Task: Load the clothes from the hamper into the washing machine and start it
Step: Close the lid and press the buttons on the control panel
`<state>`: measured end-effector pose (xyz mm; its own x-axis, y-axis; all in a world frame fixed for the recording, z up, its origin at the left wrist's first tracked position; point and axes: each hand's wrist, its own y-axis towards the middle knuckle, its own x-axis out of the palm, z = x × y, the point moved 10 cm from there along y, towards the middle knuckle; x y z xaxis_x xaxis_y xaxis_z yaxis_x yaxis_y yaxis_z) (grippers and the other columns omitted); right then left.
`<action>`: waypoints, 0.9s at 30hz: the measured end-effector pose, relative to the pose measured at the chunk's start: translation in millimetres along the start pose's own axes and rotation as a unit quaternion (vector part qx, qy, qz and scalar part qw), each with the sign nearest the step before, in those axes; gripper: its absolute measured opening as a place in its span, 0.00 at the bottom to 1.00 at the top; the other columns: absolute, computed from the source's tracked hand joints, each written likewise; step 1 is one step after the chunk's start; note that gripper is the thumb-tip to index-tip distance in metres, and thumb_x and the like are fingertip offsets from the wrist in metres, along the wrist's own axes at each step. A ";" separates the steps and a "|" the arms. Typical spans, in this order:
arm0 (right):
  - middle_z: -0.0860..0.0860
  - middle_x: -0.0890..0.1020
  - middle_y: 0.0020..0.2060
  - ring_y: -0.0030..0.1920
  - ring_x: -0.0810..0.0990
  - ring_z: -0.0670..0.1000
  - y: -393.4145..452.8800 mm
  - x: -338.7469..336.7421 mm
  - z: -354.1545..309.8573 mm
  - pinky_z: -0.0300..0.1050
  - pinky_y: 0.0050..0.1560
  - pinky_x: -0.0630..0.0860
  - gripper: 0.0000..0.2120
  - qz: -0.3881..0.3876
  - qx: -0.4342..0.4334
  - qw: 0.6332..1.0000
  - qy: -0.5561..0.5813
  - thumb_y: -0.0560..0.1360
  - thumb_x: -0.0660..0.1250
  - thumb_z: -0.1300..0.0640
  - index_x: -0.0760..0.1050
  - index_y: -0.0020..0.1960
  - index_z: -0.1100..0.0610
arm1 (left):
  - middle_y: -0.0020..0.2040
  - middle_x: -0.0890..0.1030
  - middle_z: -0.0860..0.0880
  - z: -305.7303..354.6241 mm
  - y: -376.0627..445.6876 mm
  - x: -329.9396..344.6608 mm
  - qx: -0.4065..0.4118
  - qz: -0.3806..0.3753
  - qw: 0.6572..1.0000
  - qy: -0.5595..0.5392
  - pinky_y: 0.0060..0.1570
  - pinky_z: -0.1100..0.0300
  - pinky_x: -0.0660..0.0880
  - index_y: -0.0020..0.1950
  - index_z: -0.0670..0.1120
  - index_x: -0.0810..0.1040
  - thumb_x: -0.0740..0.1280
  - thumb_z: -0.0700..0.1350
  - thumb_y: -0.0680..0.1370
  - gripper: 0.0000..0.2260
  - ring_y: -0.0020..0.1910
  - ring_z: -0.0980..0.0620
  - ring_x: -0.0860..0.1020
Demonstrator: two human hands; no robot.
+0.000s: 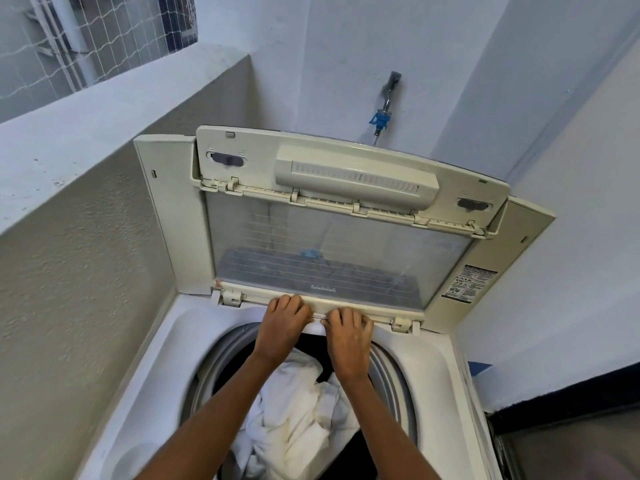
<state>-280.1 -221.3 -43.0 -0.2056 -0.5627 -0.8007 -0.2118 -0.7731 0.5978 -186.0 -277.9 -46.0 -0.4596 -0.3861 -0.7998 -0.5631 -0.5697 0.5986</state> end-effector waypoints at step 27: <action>0.52 0.79 0.48 0.49 0.78 0.53 117.7 -214.1 -10.5 0.48 0.56 0.66 0.11 0.122 -0.150 0.981 0.025 0.71 0.59 0.58 0.71 0.54 0.54 | 0.53 0.80 0.43 37.4 135.7 -224.4 0.059 0.143 0.986 -0.064 0.56 0.56 0.68 0.54 0.44 0.77 0.59 0.44 0.73 0.13 0.51 0.44 0.80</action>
<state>-250.9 -194.9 198.4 -0.1665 -0.7492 -0.6411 0.1291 -0.6611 0.7391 -184.9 -241.3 216.4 -0.6902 -0.4188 -0.5901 -0.4710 -0.3590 0.8058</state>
